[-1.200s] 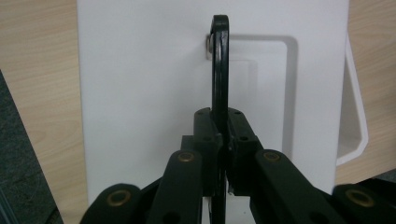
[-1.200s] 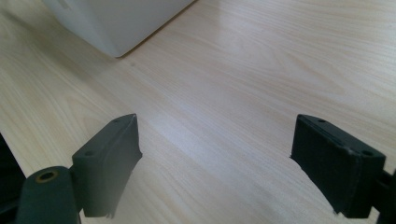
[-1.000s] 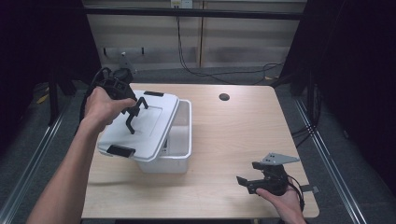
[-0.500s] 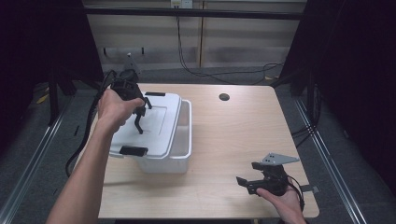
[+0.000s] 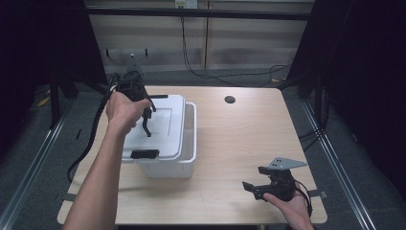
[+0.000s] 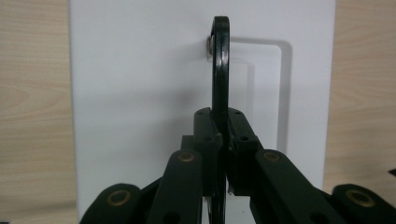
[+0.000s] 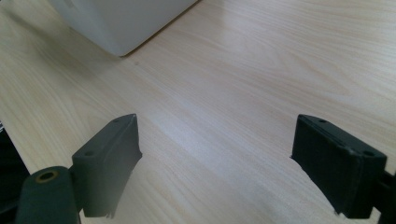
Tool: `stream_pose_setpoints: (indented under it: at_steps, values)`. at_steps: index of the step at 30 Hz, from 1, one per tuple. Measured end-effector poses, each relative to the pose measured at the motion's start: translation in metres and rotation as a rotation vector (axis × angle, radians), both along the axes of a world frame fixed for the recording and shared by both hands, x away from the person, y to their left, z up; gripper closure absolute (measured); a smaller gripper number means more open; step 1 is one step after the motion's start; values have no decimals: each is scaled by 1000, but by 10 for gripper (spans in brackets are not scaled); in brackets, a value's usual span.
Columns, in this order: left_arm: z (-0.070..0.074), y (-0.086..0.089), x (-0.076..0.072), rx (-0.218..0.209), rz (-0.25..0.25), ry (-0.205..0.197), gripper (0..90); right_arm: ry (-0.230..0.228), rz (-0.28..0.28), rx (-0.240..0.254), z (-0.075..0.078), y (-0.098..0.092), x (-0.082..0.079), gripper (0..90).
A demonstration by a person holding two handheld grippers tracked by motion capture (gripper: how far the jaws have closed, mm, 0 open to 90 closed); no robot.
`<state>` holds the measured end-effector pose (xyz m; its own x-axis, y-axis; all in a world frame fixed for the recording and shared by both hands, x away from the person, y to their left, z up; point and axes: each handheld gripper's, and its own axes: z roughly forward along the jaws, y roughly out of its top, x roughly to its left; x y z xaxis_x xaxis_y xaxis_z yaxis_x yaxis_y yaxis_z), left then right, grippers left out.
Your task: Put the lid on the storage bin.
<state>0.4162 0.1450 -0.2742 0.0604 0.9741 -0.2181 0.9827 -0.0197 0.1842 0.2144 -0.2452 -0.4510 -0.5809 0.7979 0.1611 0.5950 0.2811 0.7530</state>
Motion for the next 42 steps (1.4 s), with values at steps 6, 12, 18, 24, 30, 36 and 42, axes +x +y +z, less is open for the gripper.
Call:
stream_pose_setpoints:
  at_steps: [6, 12, 18, 24, 30, 36, 42]
  values:
    - [-3, -7, 0, -26, 9, 3, 848, 0, -1, 1, 0, 0, 0, 143]
    - [-4, -11, 1, -27, 22, -10, 848, 3, 0, 2, 0, 0, 0, 143]
    - [-6, -17, 3, -45, 9, -12, 849, 4, 0, 2, 0, 0, 0, 143]
    - [-12, -23, 3, -38, 3, -6, 848, 4, -3, -2, 0, 0, 0, 144]
    - [-14, -27, 4, -37, 0, -10, 849, 4, -3, -3, 0, 0, 0, 144]
    - [-17, -31, 4, -59, -13, -6, 848, 4, 0, -4, 0, 0, 0, 144]
    - [-19, -30, 5, -42, -19, -7, 847, 4, 1, -4, 0, 0, 0, 143]
